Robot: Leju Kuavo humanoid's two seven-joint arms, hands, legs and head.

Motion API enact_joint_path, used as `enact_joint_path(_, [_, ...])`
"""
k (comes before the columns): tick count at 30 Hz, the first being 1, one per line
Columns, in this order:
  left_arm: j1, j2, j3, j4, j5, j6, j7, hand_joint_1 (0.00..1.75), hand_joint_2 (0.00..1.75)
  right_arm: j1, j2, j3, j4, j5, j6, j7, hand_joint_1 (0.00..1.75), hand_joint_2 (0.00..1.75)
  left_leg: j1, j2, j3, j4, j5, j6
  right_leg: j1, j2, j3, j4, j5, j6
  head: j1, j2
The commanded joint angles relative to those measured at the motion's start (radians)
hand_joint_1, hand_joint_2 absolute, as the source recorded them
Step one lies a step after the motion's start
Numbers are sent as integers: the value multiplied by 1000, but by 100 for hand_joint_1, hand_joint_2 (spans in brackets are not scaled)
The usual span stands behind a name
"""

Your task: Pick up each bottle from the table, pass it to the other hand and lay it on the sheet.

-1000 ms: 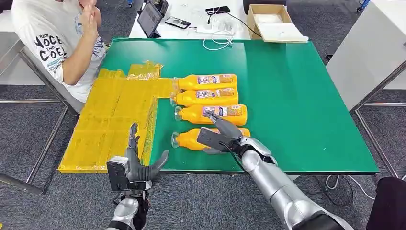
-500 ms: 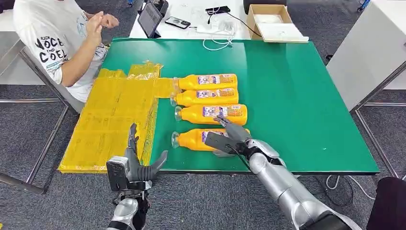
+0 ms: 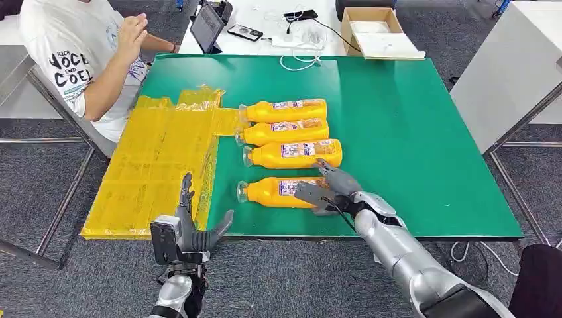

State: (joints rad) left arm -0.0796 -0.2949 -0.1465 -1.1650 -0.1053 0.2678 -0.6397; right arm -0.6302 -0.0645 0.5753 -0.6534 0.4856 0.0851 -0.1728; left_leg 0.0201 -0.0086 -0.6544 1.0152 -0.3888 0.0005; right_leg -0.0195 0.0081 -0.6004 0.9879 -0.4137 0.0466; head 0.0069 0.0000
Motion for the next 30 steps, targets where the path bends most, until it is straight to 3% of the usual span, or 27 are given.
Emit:
enact_joint_path(1, [-44, 11, -23, 84, -2, 8, 11, 0, 175, -14, 9, 66, 148, -9, 19, 4, 24, 175, 0, -1, 5, -2, -1, 1, 1, -3, 6, -2, -1, -2, 0, 0])
enact_joint_path(2, [-45, 11, -25, 86, -3, 7, 12, 0, 175, -8, 16, 67, 151, -9, 17, 4, 49, 175, 0, -1, 5, -1, 0, 1, 1, -2, 6, -2, -1, -2, 0, 0])
enact_joint_path(4, [-47, 11, -28, 89, -4, 7, 13, 0, 175, -4, 22, 68, 153, -9, 14, 4, 127, 175, 0, 0, 6, -1, -1, 1, 1, -2, 7, -2, -1, -2, 0, 0])
enact_joint_path(6, [-49, 10, -29, 91, -3, 7, 14, 0, 175, -3, 25, 69, 155, -8, 12, 4, 133, 175, 0, 2, 6, -1, -1, 0, 1, 0, 6, -1, 0, -2, 0, 0])
enact_joint_path(8, [-50, 10, -31, 92, -1, 9, 14, 0, 175, -3, 29, 66, 157, -8, 2, 2, 150, 175, 0, 4, 8, -2, -1, 0, 1, 2, 7, -2, 0, -2, 0, 0])
enact_joint_path(23, [-51, 9, -31, 94, 1, 8, 15, 0, 175, 3, 32, 61, 154, -11, -4, -2, 157, 175, 1, 3, 10, -1, -2, 0, 1, 1, 9, -2, 0, -2, 0, 0])
enact_joint_path(28, [-48, 6, -30, 91, 5, 11, 15, 0, 175, 40, 44, 19, 118, -17, -75, -32, 162, 175, 1, 3, 11, -2, -2, 0, 2, 0, 10, -2, -1, -3, 0, 0])
enact_joint_path(30, [-40, 6, -28, 81, 6, 10, 14, 0, 175, 74, 46, -18, 57, -25, -133, -88, 175, 175, 1, 3, 10, -1, -2, -1, 1, 1, 8, -2, 0, -2, 0, 0])
